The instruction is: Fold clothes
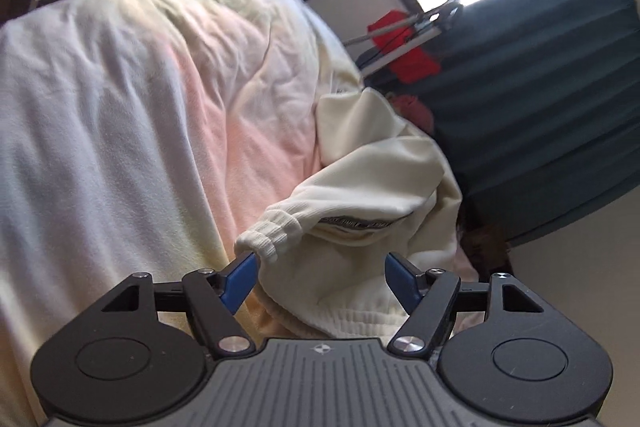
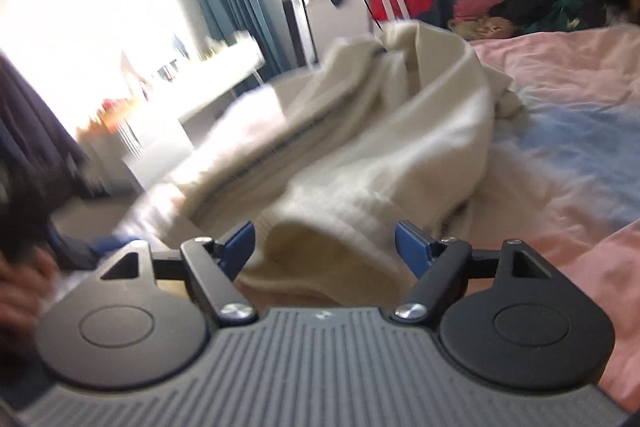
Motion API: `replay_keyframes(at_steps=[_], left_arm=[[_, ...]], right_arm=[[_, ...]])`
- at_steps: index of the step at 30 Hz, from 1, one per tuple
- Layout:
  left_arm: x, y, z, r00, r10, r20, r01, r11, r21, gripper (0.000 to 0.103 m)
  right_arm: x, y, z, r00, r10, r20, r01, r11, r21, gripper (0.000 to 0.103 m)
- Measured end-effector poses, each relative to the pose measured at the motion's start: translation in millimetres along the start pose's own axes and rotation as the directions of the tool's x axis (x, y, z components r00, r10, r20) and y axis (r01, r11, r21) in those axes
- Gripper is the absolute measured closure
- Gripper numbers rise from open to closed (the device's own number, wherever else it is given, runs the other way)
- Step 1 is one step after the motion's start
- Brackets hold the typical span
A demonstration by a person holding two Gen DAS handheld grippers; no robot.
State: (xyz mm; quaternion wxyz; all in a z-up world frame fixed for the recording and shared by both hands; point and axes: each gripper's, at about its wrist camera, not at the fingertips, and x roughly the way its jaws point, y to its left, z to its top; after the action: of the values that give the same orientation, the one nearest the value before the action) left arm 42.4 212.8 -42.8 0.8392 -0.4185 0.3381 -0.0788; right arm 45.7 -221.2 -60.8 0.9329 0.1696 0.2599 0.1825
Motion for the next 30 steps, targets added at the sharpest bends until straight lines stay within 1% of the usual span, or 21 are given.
replay_keyframes(at_steps=[2, 3, 5, 7, 11, 13, 15, 18, 20, 21, 22, 25, 27, 28, 30], left_arm=[[-1.0, -1.9, -5.0, 1.0, -0.016, 0.002, 0.016, 1.0, -0.008, 0.031], [3.0, -1.0, -6.5, 1.0, -0.017, -0.007, 0.017, 1.0, -0.017, 0.031], [17.8, 4.0, -7.9, 0.999, 0.003, -0.034, -0.004, 0.999, -0.038, 0.032], [35.1, 9.0, -8.0, 0.997, 0.026, -0.066, -0.029, 0.998, -0.052, 0.035], [59.7, 13.9, -6.0, 0.994, 0.035, -0.104, -0.042, 0.997, -0.067, 0.037], [65.9, 14.2, -4.6, 0.993, 0.063, -0.104, -0.07, 0.996, -0.058, 0.037], [74.1, 13.3, -3.7, 0.989, 0.098, -0.115, -0.102, 0.994, -0.027, 0.037], [88.4, 8.1, -5.5, 0.973, 0.183, -0.144, -0.176, 0.983, 0.057, 0.038], [90.5, 6.2, -6.8, 0.971, 0.198, -0.137, -0.189, 0.979, 0.072, 0.038], [89.0, 5.4, -6.8, 0.974, 0.191, -0.125, -0.183, 0.981, 0.073, 0.042], [84.0, 4.7, -6.1, 0.982, 0.162, -0.099, -0.156, 0.986, 0.063, 0.045], [70.7, 0.1, -5.2, 0.997, 0.05, -0.052, -0.047, 0.998, 0.05, 0.045], [67.5, -4.4, -6.5, 0.999, -0.006, -0.045, 0.008, 0.998, 0.06, 0.044], [68.7, -7.6, -7.6, 0.999, -0.011, -0.046, 0.015, 0.997, 0.075, 0.044], [76.3, -13.0, -9.7, 0.998, 0.05, -0.046, -0.045, 0.992, 0.118, 0.044]], right_arm=[[-10.9, -8.6, 6.1, 0.998, 0.018, 0.053, -0.022, 0.996, 0.084, 0.024], [-13.8, -14.2, 8.5, 0.997, 0.008, 0.074, -0.017, 0.992, 0.124, 0.024], [-16.1, -26.7, 11.1, 0.995, -0.022, 0.102, 0.002, 0.981, 0.194, 0.023], [-13.9, -38.1, 10.4, 0.994, -0.05, 0.101, 0.024, 0.971, 0.239, 0.023], [-4.6, -54.4, 5.2, 0.994, -0.078, 0.082, 0.049, 0.95, 0.307, 0.023], [1.5, -58.0, 2.8, 0.993, -0.1, 0.07, 0.073, 0.945, 0.318, 0.023], [8.3, -61.1, -0.1, 0.991, -0.121, 0.059, 0.095, 0.941, 0.325, 0.023], [14.7, -66.0, -2.6, 0.99, -0.13, 0.048, 0.105, 0.931, 0.349, 0.023], [17.4, -67.7, -4.9, 0.991, -0.129, 0.041, 0.106, 0.928, 0.358, 0.023], [18.5, -67.9, -5.8, 0.991, -0.131, 0.037, 0.109, 0.926, 0.36, 0.023], [19.6, -68.0, -6.7, 0.991, -0.133, 0.033, 0.112, 0.926, 0.362, 0.023], [20.3, -66.8, -8.5, 0.99, -0.137, 0.025, 0.119, 0.925, 0.361, 0.023], [21.0, -66.0, -8.8, 0.99, -0.138, 0.026, 0.119, 0.924, 0.363, 0.023], [21.3, -65.4, -8.9, 0.99, -0.139, 0.027, 0.12, 0.924, 0.362, 0.023], [21.9, -64.0, -9.0, 0.99, -0.137, 0.031, 0.117, 0.928, 0.355, 0.023]])
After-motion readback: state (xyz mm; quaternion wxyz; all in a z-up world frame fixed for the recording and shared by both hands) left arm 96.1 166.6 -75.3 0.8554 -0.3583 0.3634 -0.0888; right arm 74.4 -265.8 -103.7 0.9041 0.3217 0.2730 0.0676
